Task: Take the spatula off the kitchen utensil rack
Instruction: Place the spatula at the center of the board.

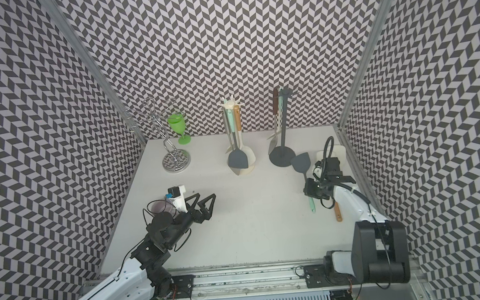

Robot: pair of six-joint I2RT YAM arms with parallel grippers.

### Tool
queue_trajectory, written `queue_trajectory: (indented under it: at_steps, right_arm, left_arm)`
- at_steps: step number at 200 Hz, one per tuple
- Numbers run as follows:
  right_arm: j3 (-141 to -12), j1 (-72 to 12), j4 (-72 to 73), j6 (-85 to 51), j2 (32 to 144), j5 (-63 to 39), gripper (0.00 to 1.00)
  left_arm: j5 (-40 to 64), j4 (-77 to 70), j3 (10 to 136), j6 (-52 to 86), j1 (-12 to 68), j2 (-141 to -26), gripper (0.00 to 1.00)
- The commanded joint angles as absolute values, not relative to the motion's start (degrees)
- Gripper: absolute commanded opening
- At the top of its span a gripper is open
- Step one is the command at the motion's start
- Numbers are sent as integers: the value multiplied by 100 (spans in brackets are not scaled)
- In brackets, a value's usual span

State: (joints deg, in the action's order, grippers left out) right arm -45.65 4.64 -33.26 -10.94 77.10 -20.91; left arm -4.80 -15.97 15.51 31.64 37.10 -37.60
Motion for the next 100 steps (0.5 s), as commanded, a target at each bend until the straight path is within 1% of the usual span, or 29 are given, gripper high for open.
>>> queue_trajectory:
  at_steps: [1,34,67,89,100]
  right_arm:
    - [-4582,520,-2816,-792,7891,-2246,0]
    - [-4306,736,-2627,-755,8226,-2338,0]
    - [-4289,869,-2688,-835,8289,-2152,0]
    - [-4272,870,-2703,-872,8433,-2074,17]
    - [-4289,870,-2729,-870,8541,-2059,23]
  left_arm:
    - [-449,-1885,1433,2993,3735,-3731,100]
    - [-396,-1915,1425,2993,3727,-3733,100]
    - [-369,-1925,1416,2968,3744,-3735,100]
    - [-374,-1903,1424,2949,3749,-3733,100]
    - [-379,-1882,1424,2929,3740,-3721,100]
